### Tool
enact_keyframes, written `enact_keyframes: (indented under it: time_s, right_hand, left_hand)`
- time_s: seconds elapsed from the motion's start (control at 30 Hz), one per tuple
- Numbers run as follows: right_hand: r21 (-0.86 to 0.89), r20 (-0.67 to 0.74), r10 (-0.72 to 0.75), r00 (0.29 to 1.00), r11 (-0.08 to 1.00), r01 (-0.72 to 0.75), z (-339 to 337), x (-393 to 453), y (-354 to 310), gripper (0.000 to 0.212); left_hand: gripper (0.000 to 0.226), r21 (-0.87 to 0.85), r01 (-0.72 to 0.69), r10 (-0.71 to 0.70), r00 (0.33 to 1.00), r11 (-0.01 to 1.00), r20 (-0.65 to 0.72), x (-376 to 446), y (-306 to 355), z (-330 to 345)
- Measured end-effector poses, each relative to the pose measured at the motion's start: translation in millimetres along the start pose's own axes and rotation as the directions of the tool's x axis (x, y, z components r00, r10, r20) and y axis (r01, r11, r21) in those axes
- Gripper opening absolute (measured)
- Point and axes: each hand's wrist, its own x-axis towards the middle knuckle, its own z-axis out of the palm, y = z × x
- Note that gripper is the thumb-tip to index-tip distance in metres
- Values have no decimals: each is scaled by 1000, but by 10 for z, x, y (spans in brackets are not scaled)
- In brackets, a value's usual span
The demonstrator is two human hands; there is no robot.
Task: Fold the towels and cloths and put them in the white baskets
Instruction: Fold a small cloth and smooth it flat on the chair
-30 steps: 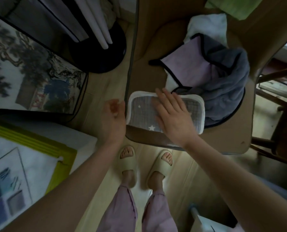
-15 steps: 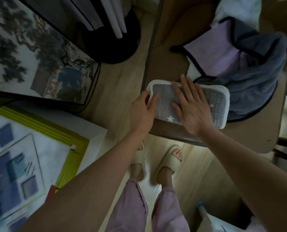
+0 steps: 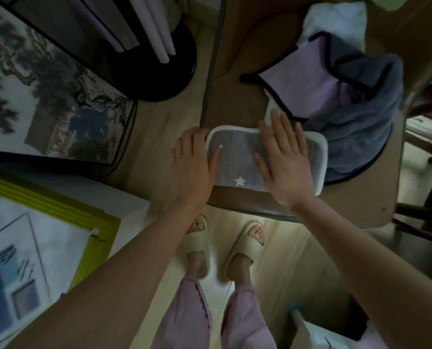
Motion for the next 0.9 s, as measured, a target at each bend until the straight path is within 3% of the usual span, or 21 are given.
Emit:
enact_keyframes:
  time_s: [0.07, 0.13, 0.23, 0.33, 0.53, 0.77, 0.9]
  right_hand:
    - [11, -160, 82, 984, 997, -82, -200, -99, 73, 49]
    - [23, -209, 212, 955, 977, -212, -323, -208, 207, 48]
    - [8, -122, 327, 937, 944, -329, -361, -305, 393, 49]
    - [-3, -88, 326, 941, 945, -328, -376, -263, 491, 37]
    - [294, -53, 550, 833, 806, -513, -392, -176, 479, 24]
    - [533, -93, 496, 863, 757, -378, -422, -171, 394, 15]
    - [349, -3, 273, 962, 902, -255, -416, -67, 484, 22]
  left_hand:
    - [38, 20, -215, 214, 976, 976, 41, 40, 78, 12]
    - [41, 16, -334, 329, 935, 943, 134, 152, 198, 81]
    - [47, 53, -357, 336, 912, 932, 236, 320, 346, 218]
    - [47, 152, -379, 336, 908, 913, 250, 468, 423, 298]
    - [36, 197, -409, 364, 903, 891, 230, 490, 498, 371]
    - [38, 132, -406, 369, 898, 904, 238, 487, 478, 386]
    - [38, 213, -376, 346, 924, 902, 163, 525, 287, 351]
